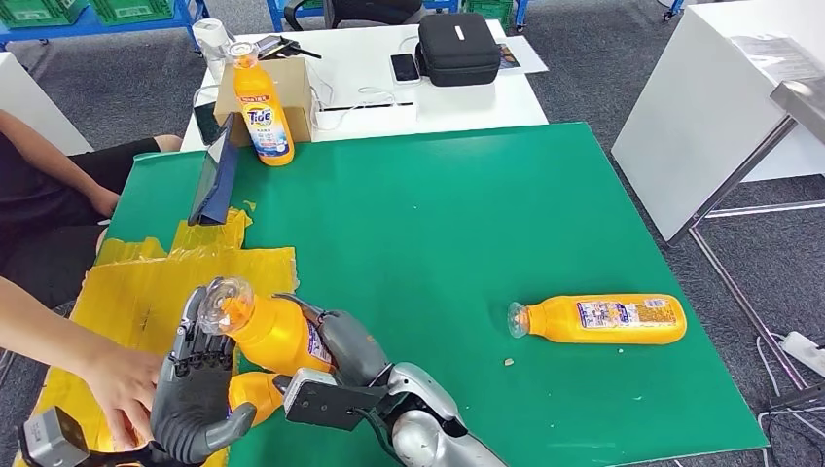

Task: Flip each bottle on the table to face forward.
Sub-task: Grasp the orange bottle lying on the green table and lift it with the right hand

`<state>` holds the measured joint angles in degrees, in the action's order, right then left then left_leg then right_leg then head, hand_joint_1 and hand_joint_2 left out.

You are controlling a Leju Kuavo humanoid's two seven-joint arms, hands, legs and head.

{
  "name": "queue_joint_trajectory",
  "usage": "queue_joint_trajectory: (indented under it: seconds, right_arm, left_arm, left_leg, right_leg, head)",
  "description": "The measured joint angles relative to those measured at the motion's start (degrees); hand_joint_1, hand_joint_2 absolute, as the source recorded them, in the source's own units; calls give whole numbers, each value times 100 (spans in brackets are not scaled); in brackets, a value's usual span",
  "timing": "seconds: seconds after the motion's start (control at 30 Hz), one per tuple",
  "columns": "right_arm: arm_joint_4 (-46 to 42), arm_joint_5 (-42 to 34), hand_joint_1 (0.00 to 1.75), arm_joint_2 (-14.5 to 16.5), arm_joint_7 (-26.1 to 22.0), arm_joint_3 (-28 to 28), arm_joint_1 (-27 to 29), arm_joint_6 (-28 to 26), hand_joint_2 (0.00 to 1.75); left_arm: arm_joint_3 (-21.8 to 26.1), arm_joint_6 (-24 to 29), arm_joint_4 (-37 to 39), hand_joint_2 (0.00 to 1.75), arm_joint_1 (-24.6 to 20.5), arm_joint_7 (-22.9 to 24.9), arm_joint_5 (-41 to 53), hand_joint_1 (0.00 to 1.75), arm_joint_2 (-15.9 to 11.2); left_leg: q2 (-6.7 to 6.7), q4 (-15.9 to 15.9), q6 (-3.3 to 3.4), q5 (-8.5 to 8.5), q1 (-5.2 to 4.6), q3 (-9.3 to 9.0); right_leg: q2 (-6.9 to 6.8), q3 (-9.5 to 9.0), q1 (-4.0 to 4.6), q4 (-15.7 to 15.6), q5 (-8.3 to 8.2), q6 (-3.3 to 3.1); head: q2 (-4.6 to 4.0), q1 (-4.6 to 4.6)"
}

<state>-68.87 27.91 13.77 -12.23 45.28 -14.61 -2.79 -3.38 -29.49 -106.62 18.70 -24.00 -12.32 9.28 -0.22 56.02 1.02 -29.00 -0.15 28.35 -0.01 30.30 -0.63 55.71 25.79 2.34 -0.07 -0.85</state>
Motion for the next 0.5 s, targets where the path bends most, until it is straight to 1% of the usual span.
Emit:
queue_joint_trajectory:
  seconds: [0.07, 0.1, 0.13, 0.2, 0.23, 0.27, 0.4, 0.5]
  right_arm:
    - [28, 1, 175, 38, -4, 42, 5, 15, 175]
    - [49, 3, 175, 63, -6, 70, 4, 26, 175]
    - [75, 7, 175, 91, -7, 101, -2, 38, 175]
    - [157, 31, 175, 139, -20, 192, -36, 76, 175]
    - [207, 48, 175, 155, -34, 250, -63, 93, 175]
    - [265, 74, 175, 169, -56, 324, -95, 114, 175]
    - [560, 162, 175, 229, -143, 623, -247, 136, 175]
    - [684, 172, 175, 254, -161, 726, -306, 133, 175]
  left_arm:
    - [-71, 64, -6, 175, -3, -2, -62, 0, -25]
    - [-104, 108, -6, 175, -4, -3, -103, 4, -41]
    - [-133, 149, -6, 175, -6, -4, -148, 45, -56]
    - [-181, 220, -5, 175, -18, -4, -228, 132, -89]
    - [-198, 247, -3, 175, -22, -4, -254, 171, -105]
    - [-210, 272, 1, 175, -28, 1, -269, 175, -122]
    - [-207, 328, 49, 175, -22, 13, -331, 175, -203]
    - [-196, 352, 69, 175, -7, 11, -340, 175, -257]
  left_leg:
    - [0, 0, 0, 0, 0, 0]
    - [1, 0, 0, 0, 0, 0]
    - [1, 0, 0, 0, 0, 0]
    - [0, 0, 0, 0, 1, 0]
    - [1, 0, 0, 0, 1, 0]
    - [1, 0, 0, 0, 1, 0]
    - [2, 0, 0, 0, 1, 0]
    - [1, 0, 0, 0, 1, 0]
  right_leg:
    - [0, 0, 0, 0, 0, 0]
    - [0, 0, 0, 0, 0, 0]
    - [0, 0, 0, 0, 0, 0]
    - [0, 0, 0, 0, 0, 0]
    - [0, 0, 0, 0, 0, 0]
    - [0, 0, 1, 0, 0, 0]
    - [1, 2, 1, 0, 0, 0]
    - [1, 2, 0, 0, 0, 0]
  head:
    - [0, 0]
    - [0, 0]
    - [0, 0]
    - [0, 1]
    - [0, 1]
    - [0, 1]
    - [0, 1]
    - [0, 1]
